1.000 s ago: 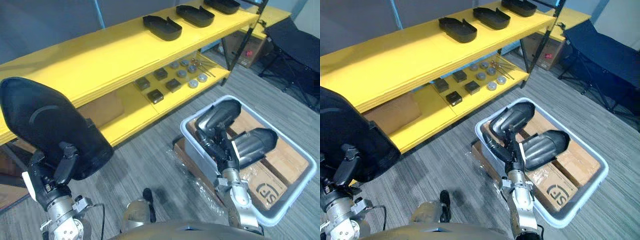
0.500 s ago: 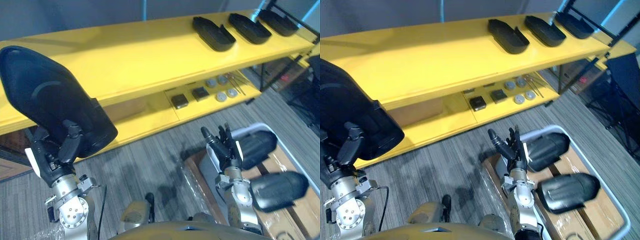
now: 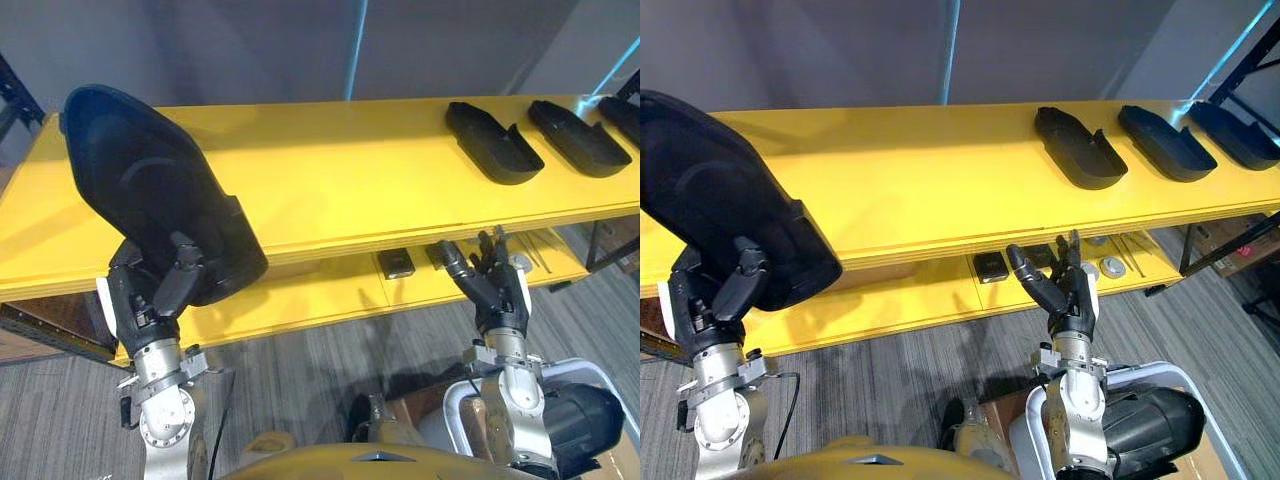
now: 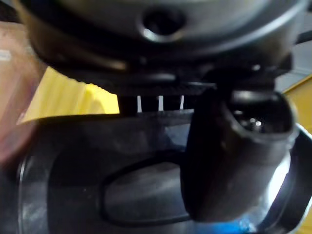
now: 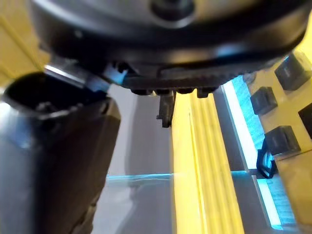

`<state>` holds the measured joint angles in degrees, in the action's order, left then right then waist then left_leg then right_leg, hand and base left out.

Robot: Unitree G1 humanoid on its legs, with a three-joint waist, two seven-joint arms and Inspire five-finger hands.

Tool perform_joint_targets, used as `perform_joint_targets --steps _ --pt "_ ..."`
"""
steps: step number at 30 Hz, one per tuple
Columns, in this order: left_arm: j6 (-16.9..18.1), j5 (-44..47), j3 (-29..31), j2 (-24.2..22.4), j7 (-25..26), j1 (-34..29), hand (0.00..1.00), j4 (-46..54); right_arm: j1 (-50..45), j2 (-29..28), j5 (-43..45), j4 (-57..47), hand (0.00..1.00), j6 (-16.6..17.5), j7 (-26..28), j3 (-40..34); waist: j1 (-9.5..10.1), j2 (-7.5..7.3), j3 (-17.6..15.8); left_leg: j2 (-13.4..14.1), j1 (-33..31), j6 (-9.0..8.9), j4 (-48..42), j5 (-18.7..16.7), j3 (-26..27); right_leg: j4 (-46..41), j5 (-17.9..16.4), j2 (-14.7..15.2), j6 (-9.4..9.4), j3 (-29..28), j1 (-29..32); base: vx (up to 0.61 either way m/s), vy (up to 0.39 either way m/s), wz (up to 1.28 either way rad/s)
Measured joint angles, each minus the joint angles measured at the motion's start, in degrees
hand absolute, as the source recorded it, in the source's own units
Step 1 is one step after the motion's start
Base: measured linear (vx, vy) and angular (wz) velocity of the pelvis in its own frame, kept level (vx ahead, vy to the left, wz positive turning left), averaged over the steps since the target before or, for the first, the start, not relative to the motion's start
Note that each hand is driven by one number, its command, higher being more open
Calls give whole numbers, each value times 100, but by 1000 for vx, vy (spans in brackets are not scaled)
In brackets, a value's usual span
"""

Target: Walk over and take three plastic housings, then place them on the shelf

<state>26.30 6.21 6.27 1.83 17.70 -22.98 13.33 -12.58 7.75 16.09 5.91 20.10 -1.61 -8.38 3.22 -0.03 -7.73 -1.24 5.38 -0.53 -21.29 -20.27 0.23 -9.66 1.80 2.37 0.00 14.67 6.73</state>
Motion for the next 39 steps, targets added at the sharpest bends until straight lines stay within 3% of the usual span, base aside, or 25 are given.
perform_joint_targets --steps 1,2,3,4,5,6,7,8,9,10,11,14,16,18,22,24,28,30,35,39 --pt "0 1 -2 -13 -4 -10 0 -6 -45 1 0 0 100 3 -5 -22 -30 17 -19 13 -38 -7 -240 -4 68 -6 -82 11 52 32 -86 147 -47 32" --pt "2 21 -66 -76 23 12 0 -12 -199 11 -1 -92 100 18 -53 -90 -96 142 -113 143 -333 -36 -1229 11 261 6 -249 -4 -21 132 -374 125 -25 54" --pt "43 13 -104 -136 73 63 0 -8 -352 37 -16 -241 100 95 -176 -203 -200 182 -262 414 -846 -298 -2599 215 559 127 -355 21 15 260 -702 103 12 56" --pt "85 7 -107 -125 98 74 0 -8 -365 35 -34 -236 100 168 -238 -264 -204 226 -279 575 -1047 -221 -2990 269 707 166 -368 41 27 281 -804 113 62 34" --pt "157 -8 -97 -48 129 155 0 -6 -335 4 -167 -241 100 345 -417 -468 -177 250 -262 866 -1317 96 -2924 -10 967 214 -386 158 53 286 -859 87 74 13" --pt "217 -5 -81 -4 111 284 0 1 -323 -6 -240 -355 100 586 -572 -749 -200 191 -283 1067 -1490 126 -2220 -140 1080 247 -426 345 116 310 -863 97 76 11" --pt "261 -4 -80 -4 87 337 0 18 -326 -20 -295 -496 100 699 -702 -882 -219 216 -274 1124 -1517 84 -1685 -98 1081 266 -430 433 130 315 -868 96 142 18" --pt "354 -9 -90 -4 8 347 0 120 -328 -45 -570 -822 100 892 -1063 -1106 -284 294 -229 1215 -1450 -79 -595 212 1001 272 -421 548 254 299 -866 107 172 7" --pt "409 -11 -94 -4 -50 343 0 173 -327 -42 -694 -991 100 970 -1199 -1204 -332 337 -210 1258 -1397 -261 -276 612 992 265 -434 605 370 257 -876 173 276 -13" --pt "448 -8 -91 33 -175 361 0 278 -300 -6 -933 -1303 100 1090 -1492 -1314 -367 405 -152 1183 -1175 -397 56 1203 1159 231 -428 707 545 97 -884 194 273 -37" --pt "452 16 -67 152 -328 423 0 397 -243 29 -1098 -1591 100 1114 -1634 -1357 -403 295 -127 965 -1001 -340 282 1235 1309 273 -349 905 666 -73 -870 200 269 -40" --pt "448 51 143 575 -979 605 0 723 -135 90 -1143 -1988 100 1126 -1588 -1492 -573 12 -57 666 -904 -246 587 1288 1537 520 -197 1158 818 -202 -828 163 182 -24" --pt "414 191 188 724 -1398 615 0 882 -128 87 -1133 -2000 100 1112 -1488 -1592 -649 -43 -27 628 -858 -222 655 1273 1591 618 -111 1176 844 -249 -842 108 91 -19" --pt "228 511 175 771 -2042 628 0 1205 -263 55 -1128 -1979 100 954 -1385 -1707 -712 -41 -27 603 -750 -221 822 1271 1692 687 -53 1177 847 -254 -847 81 30 -20" --pt "-180 1013 114 766 -2609 669 0 1473 -698 -266 -1114 -1852 100 563 -1188 -1704 -852 102 0 601 -581 -228 1035 1275 1836 694 -51 1148 848 -347 -851 32 -11 -20" --pt "-615 1386 -90 771 -2767 738 0 1482 -944 -395 -1065 -1539 100 370 -980 -1664 -951 217 20 594 -472 -237 1163 1281 1949 701 -54 1148 845 -447 -834 -12 0 -29" --pt "-1522 1965 -597 861 -2633 1317 0 1080 -1093 -409 -1144 -964 100 71 -598 -1449 -1073 274 35 595 -423 -245 1195 1287 2161 706 -55 1142 844 -666 -736 -48 7 -29" --pt "-1951 2095 -858 1044 -2225 1841 0 435 -1134 -365 -1360 -728 100 -16 -267 -1168 -1224 282 38 603 -305 -261 1296 1315 2309 691 -53 1112 847 -820 -704 -66 -5 -33" --pt "-2321 2101 -878 1438 -1201 3059 0 -1091 -1123 -22 -1578 -377 100 -39 343 -615 -1466 288 36 624 -283 -292 1404 1392 2566 675 9 1036 876 -1113 -480 -53 -13 -29" --pt "-2395 2129 -742 1840 -810 3769 0 -1999 -1119 364 -1828 -120 100 -94 874 -161 -1546 289 33 618 -265 -312 1476 1437 2687 674 26 981 873 -1268 -372 -2 -15 -18"
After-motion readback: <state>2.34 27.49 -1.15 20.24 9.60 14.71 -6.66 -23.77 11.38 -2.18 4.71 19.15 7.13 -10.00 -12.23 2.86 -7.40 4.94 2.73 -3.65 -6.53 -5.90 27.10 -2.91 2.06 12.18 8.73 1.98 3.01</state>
